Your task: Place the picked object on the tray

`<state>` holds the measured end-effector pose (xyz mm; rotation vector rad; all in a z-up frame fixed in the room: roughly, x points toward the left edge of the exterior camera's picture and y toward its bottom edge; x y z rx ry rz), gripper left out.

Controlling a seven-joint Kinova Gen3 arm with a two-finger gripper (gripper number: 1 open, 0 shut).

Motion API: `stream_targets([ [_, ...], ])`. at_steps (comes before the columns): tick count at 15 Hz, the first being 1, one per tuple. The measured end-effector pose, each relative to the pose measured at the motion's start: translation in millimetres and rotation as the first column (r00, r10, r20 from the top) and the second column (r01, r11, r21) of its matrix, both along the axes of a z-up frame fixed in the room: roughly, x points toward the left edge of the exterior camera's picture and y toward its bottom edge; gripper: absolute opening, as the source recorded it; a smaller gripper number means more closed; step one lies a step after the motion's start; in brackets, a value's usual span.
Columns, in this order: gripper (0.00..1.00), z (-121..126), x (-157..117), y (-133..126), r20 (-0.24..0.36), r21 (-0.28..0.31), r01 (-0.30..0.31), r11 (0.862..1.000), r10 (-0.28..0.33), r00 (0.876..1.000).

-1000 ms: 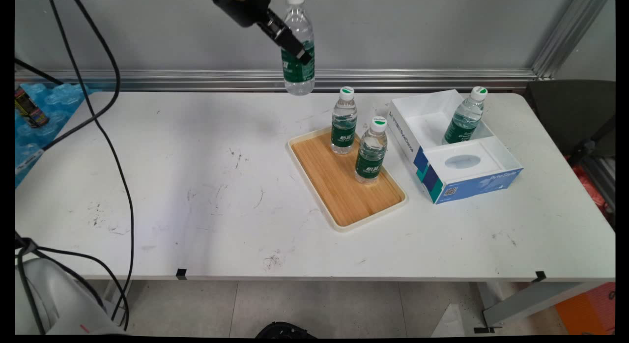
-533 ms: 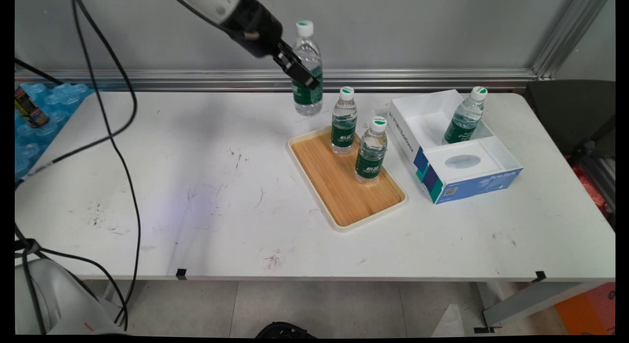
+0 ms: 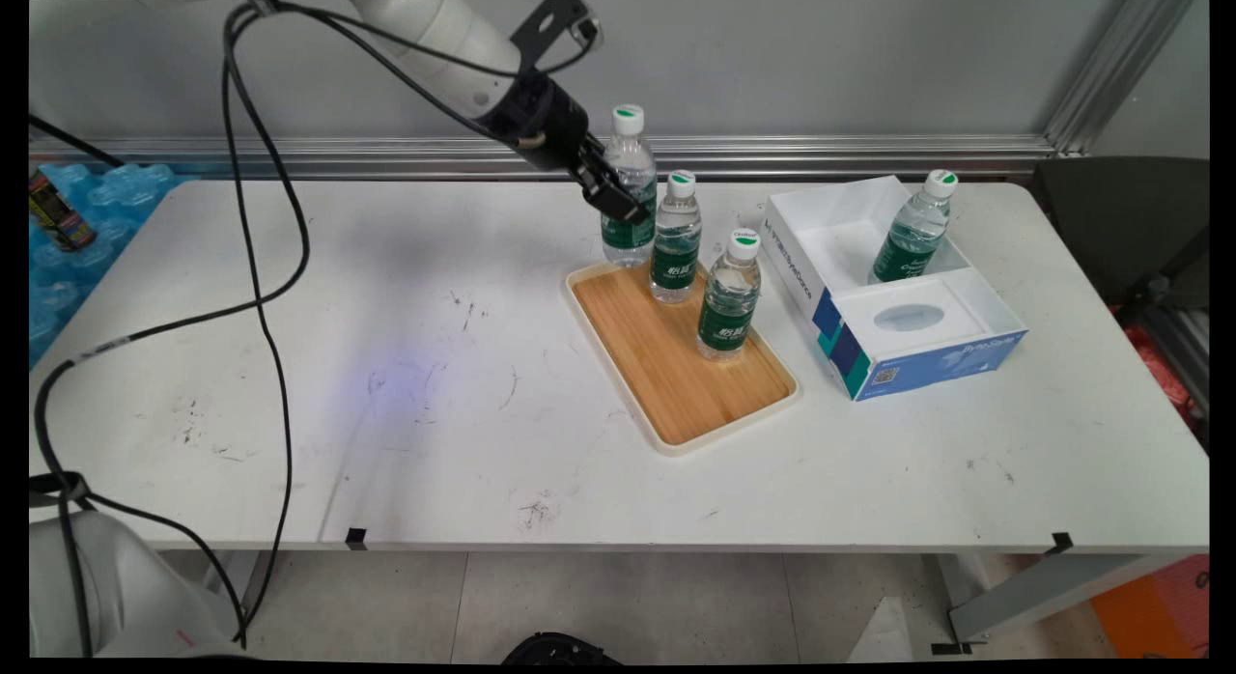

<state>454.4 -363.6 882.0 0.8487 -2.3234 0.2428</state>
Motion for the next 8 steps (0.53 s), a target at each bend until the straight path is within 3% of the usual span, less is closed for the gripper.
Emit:
stream_targets([
  [8, 0.00, -32.1, 0.3, -3.1, 0.030, 0.009, 0.024, 1.000, -0.024, 0.999],
])
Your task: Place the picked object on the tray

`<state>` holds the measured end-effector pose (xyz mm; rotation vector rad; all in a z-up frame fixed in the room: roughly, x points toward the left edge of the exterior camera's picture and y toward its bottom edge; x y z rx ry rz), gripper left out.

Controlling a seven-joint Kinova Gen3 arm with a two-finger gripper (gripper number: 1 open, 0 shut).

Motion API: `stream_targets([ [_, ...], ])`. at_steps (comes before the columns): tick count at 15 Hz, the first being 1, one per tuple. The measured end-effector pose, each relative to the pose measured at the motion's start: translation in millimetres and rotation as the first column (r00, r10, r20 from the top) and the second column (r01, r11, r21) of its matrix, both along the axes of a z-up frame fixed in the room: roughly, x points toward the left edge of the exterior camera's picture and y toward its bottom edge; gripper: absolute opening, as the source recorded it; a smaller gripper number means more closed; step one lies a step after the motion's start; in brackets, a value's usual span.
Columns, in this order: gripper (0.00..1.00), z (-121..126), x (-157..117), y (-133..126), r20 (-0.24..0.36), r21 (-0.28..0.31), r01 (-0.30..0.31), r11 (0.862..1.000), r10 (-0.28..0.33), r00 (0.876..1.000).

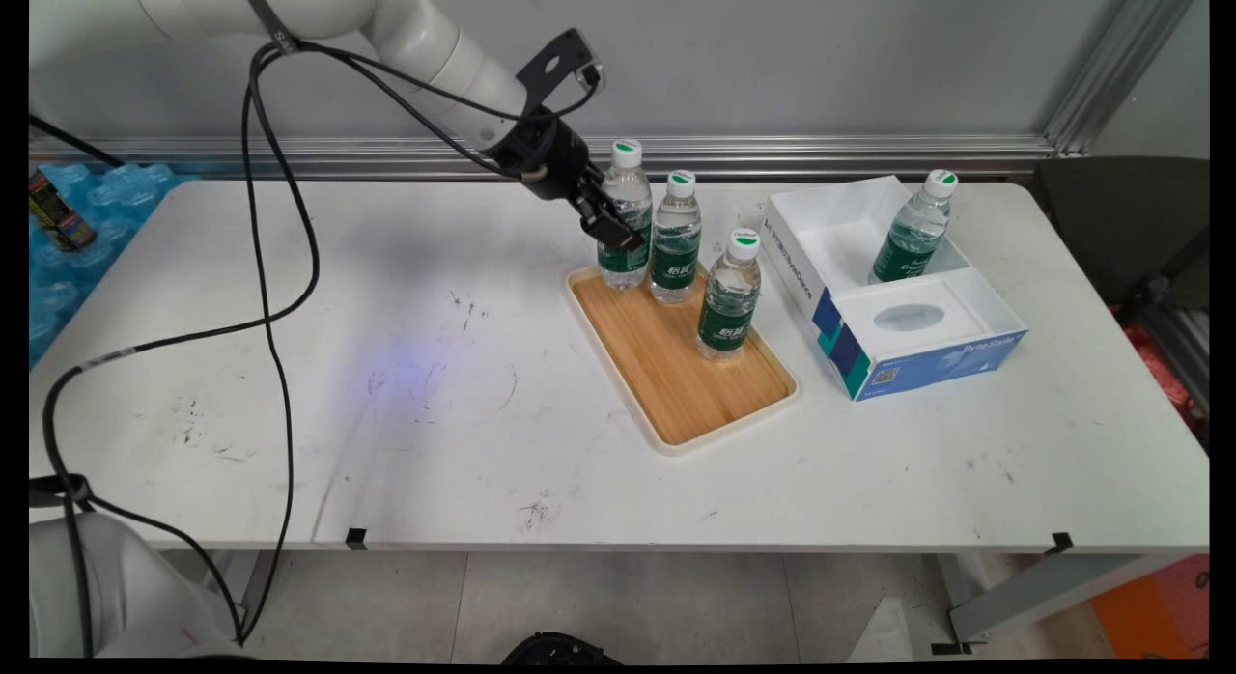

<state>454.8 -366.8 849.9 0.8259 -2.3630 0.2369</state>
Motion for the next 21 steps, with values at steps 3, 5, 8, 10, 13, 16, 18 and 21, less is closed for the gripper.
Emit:
stream_targets([
  [3, 0.00, -9.5, 0.6, -0.1, 0.012, 0.006, 0.004, 1.000, -0.004, 1.000],
  [5, 0.00, -15.0, 1.1, 0.5, 0.019, 0.011, 0.005, 1.000, -0.005, 1.000],
  [8, 0.00, -22.9, 1.4, 1.8, 0.028, 0.017, 0.004, 1.000, -0.005, 1.000],
  [10, 0.00, -28.4, 0.7, 2.5, 0.032, 0.021, 0.003, 1.000, -0.004, 0.999],
  [13, 0.00, -35.2, -1.2, 2.9, 0.036, 0.023, 0.004, 1.000, -0.005, 0.999],
  [16, 0.00, -40.7, -2.8, 3.2, 0.039, 0.024, 0.007, 1.000, -0.008, 0.999],
  [18, 0.00, -42.7, -3.2, 3.5, 0.041, 0.023, 0.007, 1.000, -0.008, 0.999],
  [21, 1.00, -44.2, -3.6, 4.5, 0.042, 0.024, 0.008, 1.000, -0.009, 0.999],
])
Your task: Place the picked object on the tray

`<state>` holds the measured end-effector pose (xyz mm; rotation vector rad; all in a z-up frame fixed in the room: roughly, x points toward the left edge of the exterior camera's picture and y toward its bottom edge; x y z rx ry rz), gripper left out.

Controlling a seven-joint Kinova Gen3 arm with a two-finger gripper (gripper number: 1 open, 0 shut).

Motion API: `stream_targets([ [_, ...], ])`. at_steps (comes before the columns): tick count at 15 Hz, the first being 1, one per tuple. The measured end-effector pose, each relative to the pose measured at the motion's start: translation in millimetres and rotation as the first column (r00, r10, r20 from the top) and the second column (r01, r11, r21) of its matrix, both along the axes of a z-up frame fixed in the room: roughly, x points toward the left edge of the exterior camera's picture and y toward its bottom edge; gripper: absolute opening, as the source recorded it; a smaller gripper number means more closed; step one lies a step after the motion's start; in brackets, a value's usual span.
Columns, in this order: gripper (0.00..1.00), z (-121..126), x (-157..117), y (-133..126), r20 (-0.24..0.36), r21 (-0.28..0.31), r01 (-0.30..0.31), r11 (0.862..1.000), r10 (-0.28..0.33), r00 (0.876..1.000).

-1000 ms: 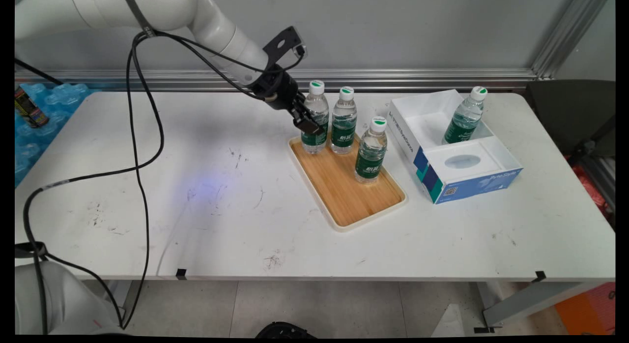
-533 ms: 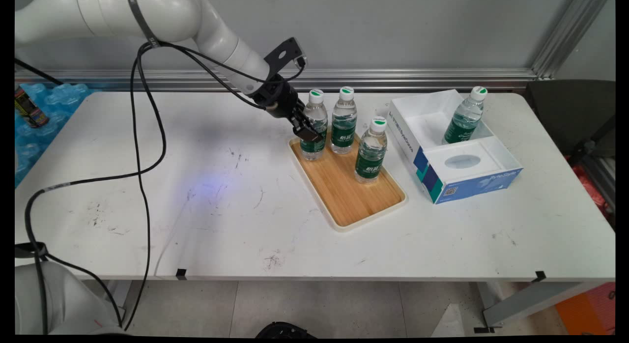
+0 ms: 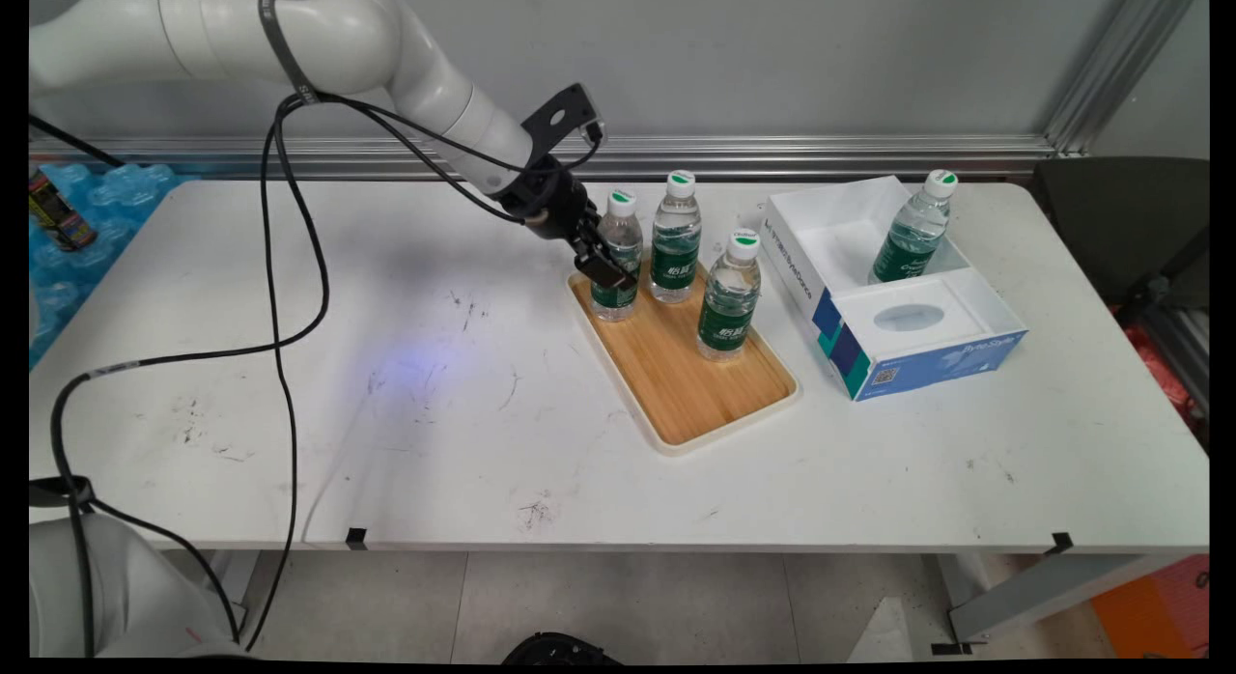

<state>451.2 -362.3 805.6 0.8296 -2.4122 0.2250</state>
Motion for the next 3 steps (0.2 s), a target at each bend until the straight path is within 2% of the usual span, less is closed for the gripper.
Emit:
stream_targets([
  [3, 1.00, -0.7, -0.2, 0.9, 0.000, 0.002, 0.003, 1.000, -0.003, 1.000],
])
